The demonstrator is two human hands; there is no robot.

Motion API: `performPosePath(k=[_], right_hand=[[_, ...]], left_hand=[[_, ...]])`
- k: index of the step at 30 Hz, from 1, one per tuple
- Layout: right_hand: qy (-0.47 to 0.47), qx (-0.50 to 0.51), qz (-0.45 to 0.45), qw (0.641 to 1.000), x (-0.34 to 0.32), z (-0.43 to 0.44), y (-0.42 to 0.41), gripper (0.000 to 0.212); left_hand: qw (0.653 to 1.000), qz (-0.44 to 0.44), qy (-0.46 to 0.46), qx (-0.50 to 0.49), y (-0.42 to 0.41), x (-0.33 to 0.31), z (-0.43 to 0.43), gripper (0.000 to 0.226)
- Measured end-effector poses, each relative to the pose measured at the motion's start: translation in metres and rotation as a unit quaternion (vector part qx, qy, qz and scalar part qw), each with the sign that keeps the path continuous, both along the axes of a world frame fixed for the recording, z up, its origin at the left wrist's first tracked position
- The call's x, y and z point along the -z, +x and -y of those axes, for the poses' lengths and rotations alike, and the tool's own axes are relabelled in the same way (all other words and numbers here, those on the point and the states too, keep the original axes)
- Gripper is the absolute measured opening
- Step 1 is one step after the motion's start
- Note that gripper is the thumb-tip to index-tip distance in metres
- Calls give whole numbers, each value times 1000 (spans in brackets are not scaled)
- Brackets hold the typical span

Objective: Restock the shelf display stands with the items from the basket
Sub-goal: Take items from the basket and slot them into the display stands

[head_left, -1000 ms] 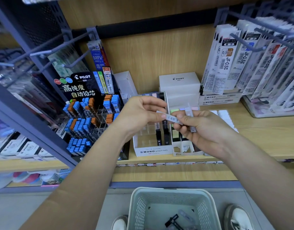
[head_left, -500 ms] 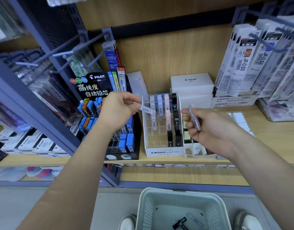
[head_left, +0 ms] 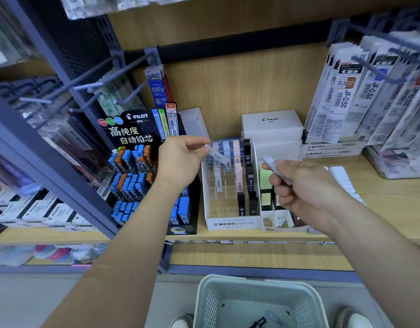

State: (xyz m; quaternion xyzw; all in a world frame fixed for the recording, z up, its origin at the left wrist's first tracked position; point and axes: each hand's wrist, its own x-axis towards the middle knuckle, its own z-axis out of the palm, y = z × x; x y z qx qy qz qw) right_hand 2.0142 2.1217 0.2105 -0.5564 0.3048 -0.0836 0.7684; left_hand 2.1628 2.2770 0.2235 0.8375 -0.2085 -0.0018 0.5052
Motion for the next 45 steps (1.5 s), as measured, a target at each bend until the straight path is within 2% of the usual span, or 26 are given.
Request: performPosePath(k=[4, 9, 11, 16, 18, 20, 23, 25, 29, 33, 38, 45], right_hand=[[3, -8, -15, 1000, -5, 0, -3, 18], [44, -19, -8, 999, -9, 0, -7, 19], [56, -29, -5, 998, -8, -1, -7, 16], [50, -40, 3, 998, -7, -10, -3, 20], [48, -42, 15, 998, -6, -13, 2, 16], [49, -36, 26, 998, -6, -16, 8, 15], [58, -11, 38, 998, -5, -19, 14, 21], [67, 2, 44, 997, -4, -19, 16, 30], [68, 10, 44, 997, -2, -20, 17, 29], [72, 13, 43, 996, -1, -20, 17, 32], [75, 7, 41, 996, -1, -18, 14, 27], [81, -25, 36, 996, -2, -19, 11, 19]], left_hand=[[1000, 8, 8, -2, -1, 2, 6, 17], [999, -42, 27, -14, 1, 1, 3, 31], [997, -78, 30, -8, -4, 0, 2, 30], [973, -210, -82, 53, -16, -13, -2, 24], [965, -227, -104, 80, -17, -17, -6, 21], [973, -197, -90, 83, -14, -19, -13, 17], [997, -41, 52, 43, -7, -15, -20, 14], [989, 43, 136, 38, -7, -9, -20, 11], [962, 129, 228, 76, -12, 2, -16, 15], [941, 171, 276, 92, -8, 12, -12, 17], [928, 176, 309, 110, -6, 23, -5, 17], [933, 203, 266, 131, -4, 30, 4, 21]])
